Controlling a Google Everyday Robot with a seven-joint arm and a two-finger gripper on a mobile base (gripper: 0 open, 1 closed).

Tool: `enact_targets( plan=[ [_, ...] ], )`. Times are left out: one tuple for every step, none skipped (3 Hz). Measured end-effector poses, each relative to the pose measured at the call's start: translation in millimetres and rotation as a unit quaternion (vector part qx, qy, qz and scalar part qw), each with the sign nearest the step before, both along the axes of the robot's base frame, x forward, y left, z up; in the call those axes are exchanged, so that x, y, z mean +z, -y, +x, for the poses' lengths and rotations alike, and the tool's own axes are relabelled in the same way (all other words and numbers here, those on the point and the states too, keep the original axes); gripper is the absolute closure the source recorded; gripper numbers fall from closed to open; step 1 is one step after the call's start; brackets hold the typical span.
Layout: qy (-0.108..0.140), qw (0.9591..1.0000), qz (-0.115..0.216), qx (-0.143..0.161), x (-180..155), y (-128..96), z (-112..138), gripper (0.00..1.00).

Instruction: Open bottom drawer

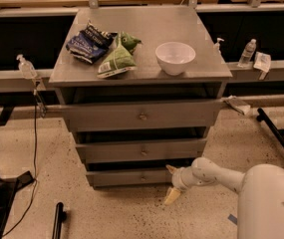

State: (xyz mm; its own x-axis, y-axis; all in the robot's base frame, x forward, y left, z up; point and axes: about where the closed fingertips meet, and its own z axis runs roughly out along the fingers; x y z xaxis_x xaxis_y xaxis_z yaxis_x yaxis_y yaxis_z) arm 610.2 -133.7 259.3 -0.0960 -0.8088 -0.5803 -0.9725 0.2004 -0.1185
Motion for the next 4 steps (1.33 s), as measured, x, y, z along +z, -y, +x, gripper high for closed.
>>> enact_targets(
  plan=[
    [0.007, 0.9999, -0.010, 0.009, -17, 6, 5, 0.00],
    [0.026, 0.9996, 0.002, 0.014, -36, 19, 28, 0.00],
    [0.047, 0.9987, 0.013, 0.014, -45, 26, 48, 0.00],
    [0.053, 0.9984, 0.015, 0.013, -55, 30, 67, 0.02]
  ],
)
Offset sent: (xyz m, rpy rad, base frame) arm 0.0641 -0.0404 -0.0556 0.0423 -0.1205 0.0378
